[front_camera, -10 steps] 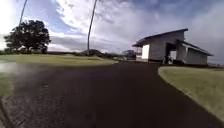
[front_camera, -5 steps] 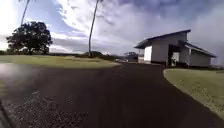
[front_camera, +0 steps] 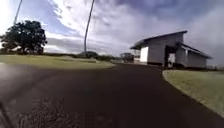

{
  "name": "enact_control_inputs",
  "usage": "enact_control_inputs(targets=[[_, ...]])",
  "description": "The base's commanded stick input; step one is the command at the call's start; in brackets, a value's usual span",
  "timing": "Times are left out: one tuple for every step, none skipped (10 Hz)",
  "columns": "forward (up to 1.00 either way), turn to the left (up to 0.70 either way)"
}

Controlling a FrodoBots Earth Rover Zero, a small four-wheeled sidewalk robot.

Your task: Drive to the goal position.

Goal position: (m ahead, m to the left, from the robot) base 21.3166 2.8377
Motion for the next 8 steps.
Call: enact_control_inputs(targets=[[0.7,0.0],[0.7,0.0],[0.7,0.0],[0.7,0.0],[0.7,0.0],[0.7,0.0],[0.7,-0.02],[0.7,-0.35]])
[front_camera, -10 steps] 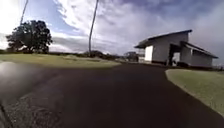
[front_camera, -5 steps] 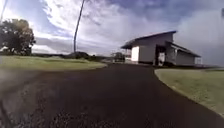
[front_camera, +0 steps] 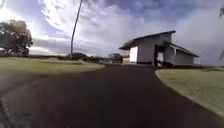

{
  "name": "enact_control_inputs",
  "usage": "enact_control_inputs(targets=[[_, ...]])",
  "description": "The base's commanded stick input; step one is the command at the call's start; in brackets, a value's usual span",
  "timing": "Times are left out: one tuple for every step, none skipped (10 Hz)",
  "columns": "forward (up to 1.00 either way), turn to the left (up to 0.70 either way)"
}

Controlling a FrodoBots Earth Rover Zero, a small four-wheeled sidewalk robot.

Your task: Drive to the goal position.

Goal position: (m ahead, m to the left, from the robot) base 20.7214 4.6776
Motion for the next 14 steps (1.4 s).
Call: enact_control_inputs(targets=[[0.7,-0.35],[0.7,-0.35],[0.7,-0.35],[0.7,-0.35],[0.7,-0.35],[0.7,-0.35],[0.7,-0.35],[0.7,-0.35],[0.7,-0.35],[0.7,-0.35],[0.7,-0.08],[0.7,0.0],[0.7,0.0],[0.7,0.0]])
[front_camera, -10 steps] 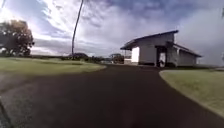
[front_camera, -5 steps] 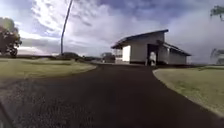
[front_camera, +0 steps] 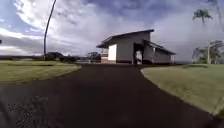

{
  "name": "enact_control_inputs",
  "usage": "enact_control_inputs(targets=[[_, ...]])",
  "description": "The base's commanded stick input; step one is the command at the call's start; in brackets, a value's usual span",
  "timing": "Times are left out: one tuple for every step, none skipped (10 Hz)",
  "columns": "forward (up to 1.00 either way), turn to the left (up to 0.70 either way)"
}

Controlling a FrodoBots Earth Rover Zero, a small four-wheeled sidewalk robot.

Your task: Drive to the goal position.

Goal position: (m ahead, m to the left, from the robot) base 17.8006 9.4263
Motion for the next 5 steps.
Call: enact_control_inputs(targets=[[0.7,0.0],[0.7,0.0],[0.7,0.0],[0.7,0.0],[0.7,0.0]])
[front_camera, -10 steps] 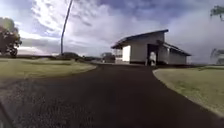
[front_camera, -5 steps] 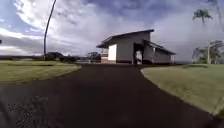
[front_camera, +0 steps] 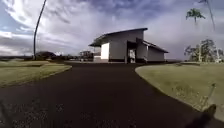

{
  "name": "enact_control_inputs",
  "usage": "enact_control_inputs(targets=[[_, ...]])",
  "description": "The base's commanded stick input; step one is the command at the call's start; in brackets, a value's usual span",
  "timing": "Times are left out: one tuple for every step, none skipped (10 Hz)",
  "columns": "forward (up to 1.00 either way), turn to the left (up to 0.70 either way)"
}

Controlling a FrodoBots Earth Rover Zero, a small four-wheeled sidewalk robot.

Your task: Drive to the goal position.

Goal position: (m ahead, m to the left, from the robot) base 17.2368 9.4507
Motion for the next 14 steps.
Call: enact_control_inputs(targets=[[0.7,0.0],[0.7,0.0],[0.7,0.0],[0.7,0.0],[0.7,0.0],[0.7,0.0],[0.7,0.0],[0.7,0.0],[0.7,0.0],[0.7,0.0],[0.7,0.0],[0.7,0.0],[0.7,0.0],[0.7,0.0]])
